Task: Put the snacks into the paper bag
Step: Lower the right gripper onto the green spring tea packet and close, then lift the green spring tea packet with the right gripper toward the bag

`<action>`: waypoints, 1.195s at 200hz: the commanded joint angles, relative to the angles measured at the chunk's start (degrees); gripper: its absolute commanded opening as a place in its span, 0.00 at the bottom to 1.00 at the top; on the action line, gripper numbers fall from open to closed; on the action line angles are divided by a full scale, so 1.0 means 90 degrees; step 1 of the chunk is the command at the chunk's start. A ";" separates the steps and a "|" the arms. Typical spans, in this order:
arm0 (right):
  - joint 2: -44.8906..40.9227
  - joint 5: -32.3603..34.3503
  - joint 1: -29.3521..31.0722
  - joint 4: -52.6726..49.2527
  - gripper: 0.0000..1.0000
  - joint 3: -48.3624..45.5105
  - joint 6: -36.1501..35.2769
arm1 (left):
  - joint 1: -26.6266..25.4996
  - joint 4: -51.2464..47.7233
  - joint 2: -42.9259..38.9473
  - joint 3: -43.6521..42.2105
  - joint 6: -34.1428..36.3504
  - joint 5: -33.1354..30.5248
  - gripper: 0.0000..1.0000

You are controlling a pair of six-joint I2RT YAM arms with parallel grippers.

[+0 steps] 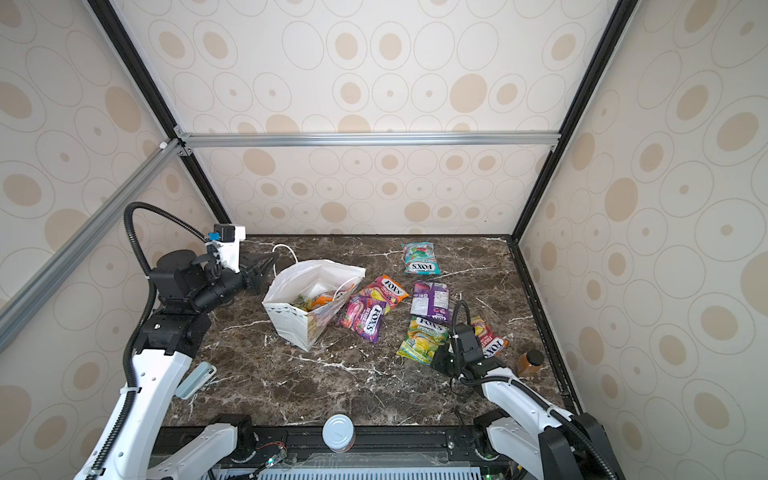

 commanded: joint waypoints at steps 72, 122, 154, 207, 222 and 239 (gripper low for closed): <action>-0.0667 0.0090 -0.0034 -0.0894 0.00 0.0425 -0.0286 | 0.0049 0.0241 -0.0097 0.0072 -0.0049 0.0105 0.00; -0.0778 -0.0004 -0.0034 -0.1265 0.00 0.1107 -0.0665 | 0.0052 0.0244 -0.0100 0.0063 -0.0050 0.0102 0.00; -0.0672 -0.0031 -0.0035 -0.1476 0.00 0.1561 -0.0856 | 0.0053 0.0232 -0.0111 0.0073 -0.0037 0.0095 0.00; -0.0677 -0.0043 -0.0034 -0.1716 0.00 0.2144 -0.1028 | 0.0061 0.0242 -0.0117 0.0073 -0.0045 0.0105 0.00; -0.0677 -0.0063 -0.0034 -0.1833 0.00 0.2292 -0.1101 | 0.0063 0.0241 -0.0127 0.0072 -0.0052 0.0096 0.00; -0.0672 -0.0095 -0.0034 -0.1913 0.00 0.2404 -0.1147 | 0.0063 0.0247 -0.0139 0.0073 -0.0053 0.0095 0.00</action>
